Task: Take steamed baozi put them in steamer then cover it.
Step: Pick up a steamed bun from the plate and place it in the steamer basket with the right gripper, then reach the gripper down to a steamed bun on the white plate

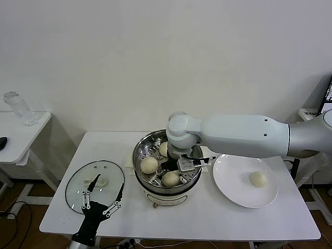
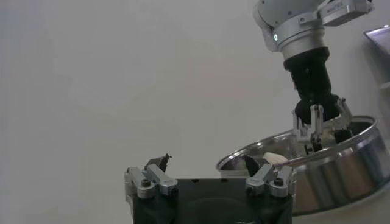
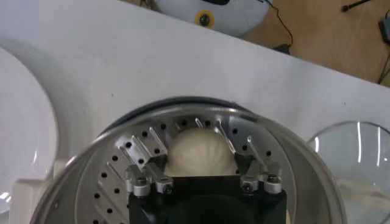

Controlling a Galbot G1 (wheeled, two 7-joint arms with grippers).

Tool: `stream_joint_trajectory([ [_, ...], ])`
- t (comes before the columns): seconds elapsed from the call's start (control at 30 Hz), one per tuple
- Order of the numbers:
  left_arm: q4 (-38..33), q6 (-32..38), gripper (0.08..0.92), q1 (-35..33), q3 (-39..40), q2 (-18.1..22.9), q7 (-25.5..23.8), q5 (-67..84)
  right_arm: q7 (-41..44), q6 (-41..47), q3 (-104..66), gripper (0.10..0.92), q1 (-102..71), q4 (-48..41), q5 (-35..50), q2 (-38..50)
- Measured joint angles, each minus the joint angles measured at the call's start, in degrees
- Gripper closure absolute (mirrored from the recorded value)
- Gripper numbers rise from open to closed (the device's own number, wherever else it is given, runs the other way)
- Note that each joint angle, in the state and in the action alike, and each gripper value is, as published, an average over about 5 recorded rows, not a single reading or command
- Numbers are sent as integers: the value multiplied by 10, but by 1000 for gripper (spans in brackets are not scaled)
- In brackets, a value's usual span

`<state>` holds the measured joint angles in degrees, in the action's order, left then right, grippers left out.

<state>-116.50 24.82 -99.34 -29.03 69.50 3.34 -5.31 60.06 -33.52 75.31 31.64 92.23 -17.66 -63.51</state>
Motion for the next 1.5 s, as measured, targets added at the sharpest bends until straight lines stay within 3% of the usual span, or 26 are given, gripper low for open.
stream_joint_trajectory([
  [0.37,1,-1,177,2,1,-2,0,-1,39,74,-84,203,22,-19,74,81],
  [0.8,-2,-4,177,6,4,-7,0,-2,66,237,-108,203,-10,-205,225,235],
  [1.1,-3,-10,177,8,6,-6,-1,-4,61,272,-152,203,-114,-275,235,308],
  [1.5,-7,-8,177,-1,-1,-4,-1,-7,38,291,-206,203,-236,-330,222,315],
])
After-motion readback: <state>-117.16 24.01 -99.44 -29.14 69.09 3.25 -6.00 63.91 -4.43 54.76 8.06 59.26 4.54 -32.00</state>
